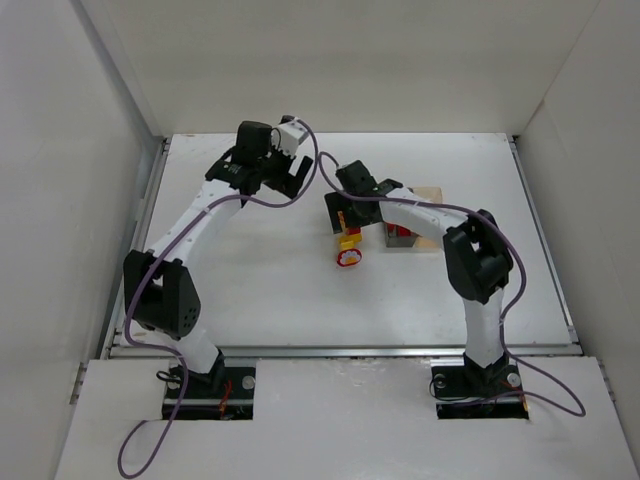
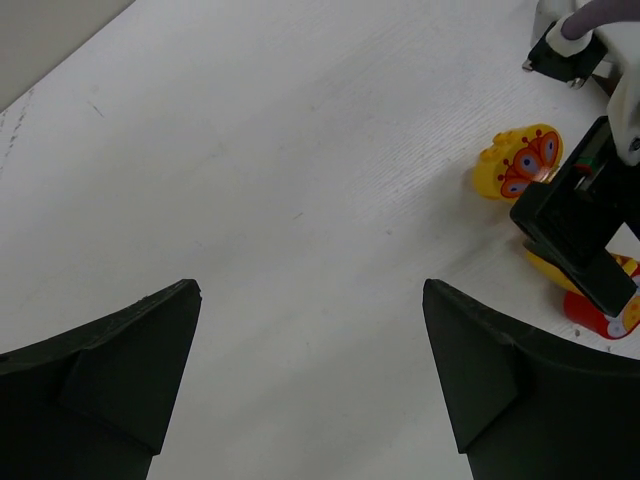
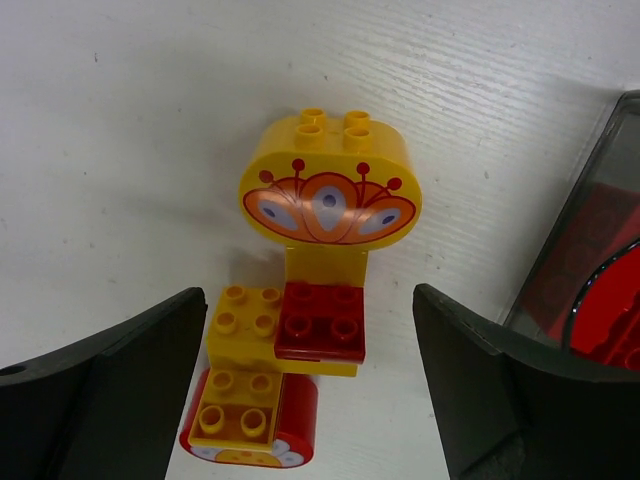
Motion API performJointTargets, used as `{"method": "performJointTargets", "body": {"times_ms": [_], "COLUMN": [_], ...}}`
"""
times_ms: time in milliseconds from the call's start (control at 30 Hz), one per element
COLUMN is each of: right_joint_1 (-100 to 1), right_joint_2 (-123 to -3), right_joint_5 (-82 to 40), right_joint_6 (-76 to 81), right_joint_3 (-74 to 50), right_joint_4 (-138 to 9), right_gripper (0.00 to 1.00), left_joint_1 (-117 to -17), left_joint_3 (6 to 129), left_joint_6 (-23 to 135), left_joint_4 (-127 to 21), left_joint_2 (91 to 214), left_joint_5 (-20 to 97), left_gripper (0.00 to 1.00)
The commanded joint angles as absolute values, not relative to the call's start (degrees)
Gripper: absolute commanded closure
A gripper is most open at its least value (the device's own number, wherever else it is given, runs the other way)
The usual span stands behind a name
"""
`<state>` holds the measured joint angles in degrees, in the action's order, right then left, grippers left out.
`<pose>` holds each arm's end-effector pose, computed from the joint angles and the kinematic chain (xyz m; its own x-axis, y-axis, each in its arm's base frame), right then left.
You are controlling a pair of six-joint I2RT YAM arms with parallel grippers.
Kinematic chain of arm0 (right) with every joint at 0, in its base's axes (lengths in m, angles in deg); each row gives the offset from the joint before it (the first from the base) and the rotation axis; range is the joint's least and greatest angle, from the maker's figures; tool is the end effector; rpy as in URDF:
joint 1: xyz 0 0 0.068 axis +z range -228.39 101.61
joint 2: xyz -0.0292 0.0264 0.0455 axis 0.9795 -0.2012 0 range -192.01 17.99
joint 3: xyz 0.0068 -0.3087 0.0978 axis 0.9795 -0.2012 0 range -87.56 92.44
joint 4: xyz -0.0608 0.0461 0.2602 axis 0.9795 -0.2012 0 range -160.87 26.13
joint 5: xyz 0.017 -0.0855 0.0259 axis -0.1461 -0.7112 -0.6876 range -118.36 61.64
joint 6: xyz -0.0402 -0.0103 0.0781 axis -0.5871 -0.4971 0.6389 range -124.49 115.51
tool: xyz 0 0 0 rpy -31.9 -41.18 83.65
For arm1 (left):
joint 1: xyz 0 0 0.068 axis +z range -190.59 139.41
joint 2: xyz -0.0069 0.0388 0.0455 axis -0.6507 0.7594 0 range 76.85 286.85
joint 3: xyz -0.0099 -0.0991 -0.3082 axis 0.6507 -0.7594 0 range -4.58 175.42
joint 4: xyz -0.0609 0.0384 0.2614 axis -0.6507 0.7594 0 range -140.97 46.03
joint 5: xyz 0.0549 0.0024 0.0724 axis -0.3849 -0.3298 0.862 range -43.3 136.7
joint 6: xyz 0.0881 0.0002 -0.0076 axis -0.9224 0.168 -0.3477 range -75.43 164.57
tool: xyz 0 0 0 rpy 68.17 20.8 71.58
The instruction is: Sort the legos into containers by color
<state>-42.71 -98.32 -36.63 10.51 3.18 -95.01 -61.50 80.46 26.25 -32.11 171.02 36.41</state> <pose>0.4126 0.2824 0.2142 -0.7887 -0.2509 -0.5613 -0.3198 0.9471 0.0260 0.4044 -0.1694 0.3768 -0.2594 0.4303 -0.8646 0.6111 0.7664 0.1980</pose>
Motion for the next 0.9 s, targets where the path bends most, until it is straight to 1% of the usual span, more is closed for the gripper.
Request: {"method": "performJointTargets", "body": {"times_ms": [0,100,133,167,333,367,467,500,600,633,733,800,833,867], "right_joint_1": [-41.7,-41.7,-41.7,-41.7,-41.7,-41.7,-41.7,-41.7,-41.7,-41.7,-41.7,-41.7,-42.2,-43.3], "right_joint_2": [-99.8,-102.3,-102.3,-103.1,-103.6,-103.6,-102.4,-102.4,-98.6,-97.6,-92.3,-88.1,-86.8,-85.6], "right_joint_5": [-39.9,-39.9,-38.7,-38.0,-37.5,-37.5,-36.7,-36.7,-35.3,-33.9,-31.7,-28.8,-26.7,-21.0], "right_joint_6": [10.1,9.6,9.6,9.0,9.0,9.0,8.3,7.6,5.8,5.2,1.5,-0.4,-2.5,-3.6], "right_joint_3": [6.0,6.0,6.0,6.0,6.0,6.0,5.5,5.5,3.0,2.3,-0.6,-3.0,-3.6,-3.6], "right_joint_4": [-96.5,-96.5,-96.5,-96.5,-95.3,-94.8,-93.6,-93.0,-90.2,-89.4,-86.1,-84.4,-83.8,-83.1], "right_gripper": [0.11,0.19,0.27,0.30,0.43,0.52,0.70,0.79,0.89,0.89,0.91,0.91,0.91,0.91], "left_joint_1": [-62.1,-62.1,-62.1,-62.1,-62.1,-62.1,-62.1,-62.1,-62.1,-62.1,-62.1,-62.1,-61.2,-59.8], "left_joint_3": [80.5,80.5,80.5,80.5,80.5,80.5,80.5,80.5,80.5,80.5,80.5,80.5,80.5,79.2], "left_joint_6": [27.3,27.9,27.9,27.9,27.9,27.9,27.9,27.9,27.9,27.9,23.7,19.5,14.7,12.2], "left_joint_4": [-34.7,-34.7,-34.7,-34.7,-34.7,-34.7,-34.2,-34.2,-33.5,-33.5,-30.6,-27.9,-27.9,-27.4], "left_joint_2": [167.4,167.4,167.4,167.4,167.4,167.4,167.4,167.4,167.4,167.4,167.4,166.8,165.7,165.2], "left_joint_5": [35.8,35.3,34.7,34.7,34.7,34.7,34.7,34.7,34.2,33.7,31.0,27.8,25.5,24.5], "left_gripper": [0.08,0.08,0.08,0.08,0.08,0.08,0.08,0.08,0.11,0.11,0.15,0.20,0.24,0.27]}}
